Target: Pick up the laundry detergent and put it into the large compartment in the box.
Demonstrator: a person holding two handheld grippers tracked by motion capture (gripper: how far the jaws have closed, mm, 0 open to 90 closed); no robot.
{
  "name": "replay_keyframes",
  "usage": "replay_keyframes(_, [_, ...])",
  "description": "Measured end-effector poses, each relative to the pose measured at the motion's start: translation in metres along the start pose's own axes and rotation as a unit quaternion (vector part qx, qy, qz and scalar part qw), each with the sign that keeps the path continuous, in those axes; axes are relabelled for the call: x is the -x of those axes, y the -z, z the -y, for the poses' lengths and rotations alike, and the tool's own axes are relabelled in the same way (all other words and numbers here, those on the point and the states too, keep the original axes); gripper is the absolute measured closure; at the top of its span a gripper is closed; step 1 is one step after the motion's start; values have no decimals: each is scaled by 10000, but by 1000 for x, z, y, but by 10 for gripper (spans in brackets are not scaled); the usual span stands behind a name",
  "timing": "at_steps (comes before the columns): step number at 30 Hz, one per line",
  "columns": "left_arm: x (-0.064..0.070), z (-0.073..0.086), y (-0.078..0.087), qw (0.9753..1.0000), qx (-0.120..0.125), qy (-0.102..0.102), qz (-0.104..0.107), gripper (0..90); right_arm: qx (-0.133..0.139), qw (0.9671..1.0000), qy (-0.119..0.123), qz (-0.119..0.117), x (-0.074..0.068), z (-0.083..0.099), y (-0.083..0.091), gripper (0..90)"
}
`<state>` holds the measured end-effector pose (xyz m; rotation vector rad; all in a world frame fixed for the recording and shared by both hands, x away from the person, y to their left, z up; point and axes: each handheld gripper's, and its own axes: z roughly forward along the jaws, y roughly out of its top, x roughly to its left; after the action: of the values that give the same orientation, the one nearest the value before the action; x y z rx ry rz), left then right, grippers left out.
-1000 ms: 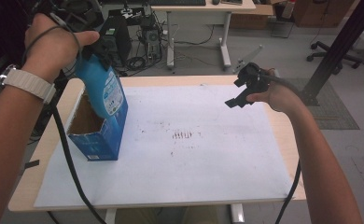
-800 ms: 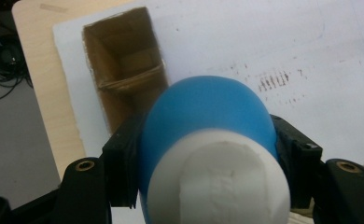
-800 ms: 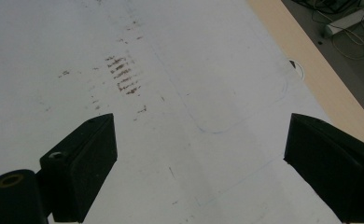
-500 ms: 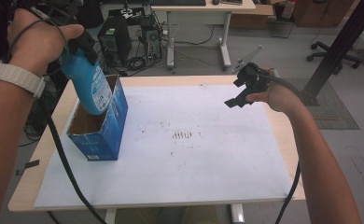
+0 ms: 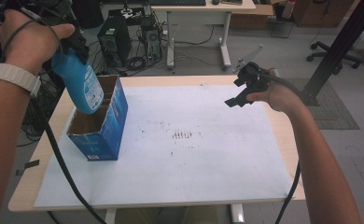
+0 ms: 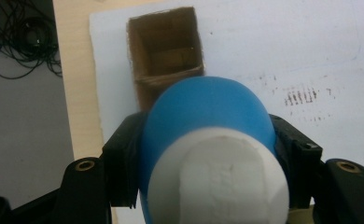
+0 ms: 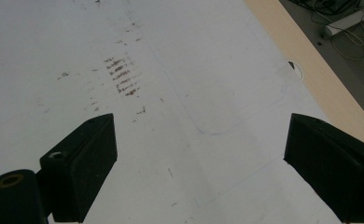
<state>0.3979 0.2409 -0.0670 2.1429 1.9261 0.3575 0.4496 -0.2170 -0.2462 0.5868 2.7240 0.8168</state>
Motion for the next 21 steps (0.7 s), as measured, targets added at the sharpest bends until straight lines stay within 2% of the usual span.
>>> replay_keyframes(10, [-10,1,-11,9999,3,157,-40,373,-17,10000,4,-11,1,0,-1,95])
replay_keyframes(21, [-15,2,-21,9997,-3,207,-115,373,-28,10000,-23,-5,2,0,-2,95])
